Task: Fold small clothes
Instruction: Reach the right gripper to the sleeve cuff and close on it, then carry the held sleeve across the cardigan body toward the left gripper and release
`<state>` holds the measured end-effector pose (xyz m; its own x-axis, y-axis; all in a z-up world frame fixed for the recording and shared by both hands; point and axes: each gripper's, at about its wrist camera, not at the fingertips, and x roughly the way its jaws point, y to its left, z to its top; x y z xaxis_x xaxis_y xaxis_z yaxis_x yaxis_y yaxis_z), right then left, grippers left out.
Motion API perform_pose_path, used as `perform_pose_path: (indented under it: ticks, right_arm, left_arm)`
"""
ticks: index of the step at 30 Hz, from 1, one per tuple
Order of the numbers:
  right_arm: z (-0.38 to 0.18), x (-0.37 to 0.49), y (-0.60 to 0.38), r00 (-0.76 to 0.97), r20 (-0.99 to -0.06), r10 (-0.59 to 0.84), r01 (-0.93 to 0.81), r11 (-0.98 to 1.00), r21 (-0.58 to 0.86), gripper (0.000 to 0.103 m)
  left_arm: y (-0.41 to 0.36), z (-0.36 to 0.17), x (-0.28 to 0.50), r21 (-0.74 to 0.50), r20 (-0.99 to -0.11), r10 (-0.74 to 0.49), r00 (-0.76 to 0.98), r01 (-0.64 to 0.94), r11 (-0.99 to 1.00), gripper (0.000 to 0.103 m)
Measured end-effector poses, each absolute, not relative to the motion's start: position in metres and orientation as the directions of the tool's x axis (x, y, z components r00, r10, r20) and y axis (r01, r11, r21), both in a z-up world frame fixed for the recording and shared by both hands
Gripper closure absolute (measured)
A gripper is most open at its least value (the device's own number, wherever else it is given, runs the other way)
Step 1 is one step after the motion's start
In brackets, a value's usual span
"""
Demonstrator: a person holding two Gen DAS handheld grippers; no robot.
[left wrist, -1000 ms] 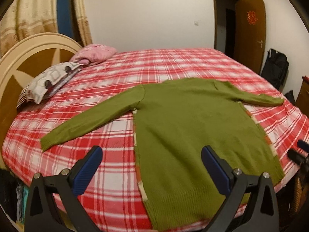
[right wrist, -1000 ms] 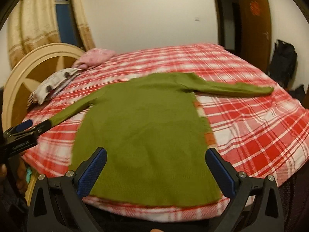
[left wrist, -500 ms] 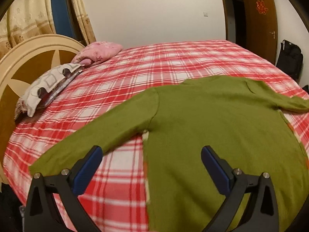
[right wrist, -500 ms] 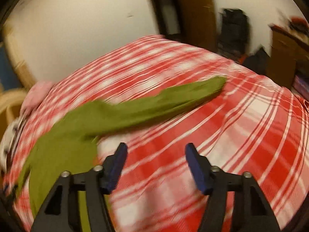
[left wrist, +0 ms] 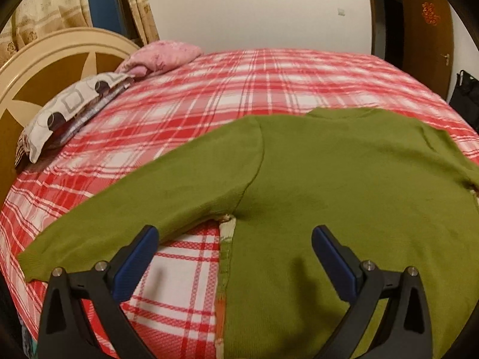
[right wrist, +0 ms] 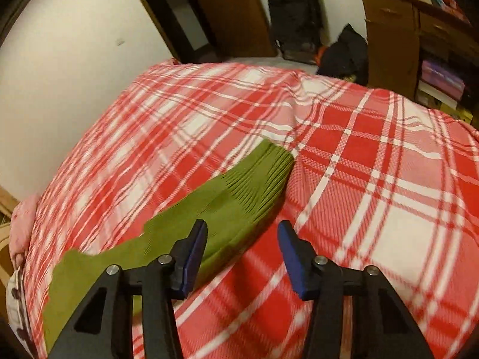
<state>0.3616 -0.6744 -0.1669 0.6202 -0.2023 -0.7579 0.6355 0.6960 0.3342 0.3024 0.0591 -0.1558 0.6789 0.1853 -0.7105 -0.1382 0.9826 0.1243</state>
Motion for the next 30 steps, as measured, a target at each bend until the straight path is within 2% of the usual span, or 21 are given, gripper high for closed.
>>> perform_pose_path:
  ticks: [2,5,9,10,16,21,30]
  right_arm:
    - [-0.175,0.368,-0.684,0.600,-0.774,-0.201,0.654,0.680,0.331,0.056]
    - [-0.184,0.372,-0.694,0.588,-0.784,-0.199,0.669,0.664,0.333,0.066]
    - [-0.191,0.378,-0.704,0.585,-0.786,-0.199,0.676,0.655,0.338,0.090]
    - [-0.192,0.379,-0.706,0.585,-0.787,-0.197,0.676,0.655,0.338,0.092]
    - [-0.172,0.387,-0.689,0.627,-0.748,-0.218,0.620,0.720,0.311,0.095]
    - [-0.130,0.393,-0.630,0.707,-0.678,-0.201,0.489,0.832,0.264,0.095]
    - [-0.066,0.402,-0.455,0.822,-0.569,-0.015,0.108,0.986,0.130,0.095]
  left_arm:
    - [0.060,-0.161,0.307,0.129,-0.719,0.191,0.668,-0.141,0.982,0.000]
    - [0.061,-0.165,0.309,0.123,-0.728,0.188,0.659,-0.144,0.982,0.000]
    - [0.058,-0.165,0.309,0.121,-0.725,0.179,0.665,-0.133,0.984,0.000]
    - [0.058,-0.165,0.309,0.120,-0.726,0.176,0.665,-0.129,0.984,0.000]
    - [0.061,-0.162,0.306,0.077,-0.734,0.125,0.668,-0.101,0.992,0.000]
    - [0.062,-0.157,0.301,0.036,-0.730,0.082,0.678,-0.081,0.996,0.000]
    - [0.065,-0.142,0.289,-0.046,-0.702,-0.002,0.712,-0.042,0.998,0.000]
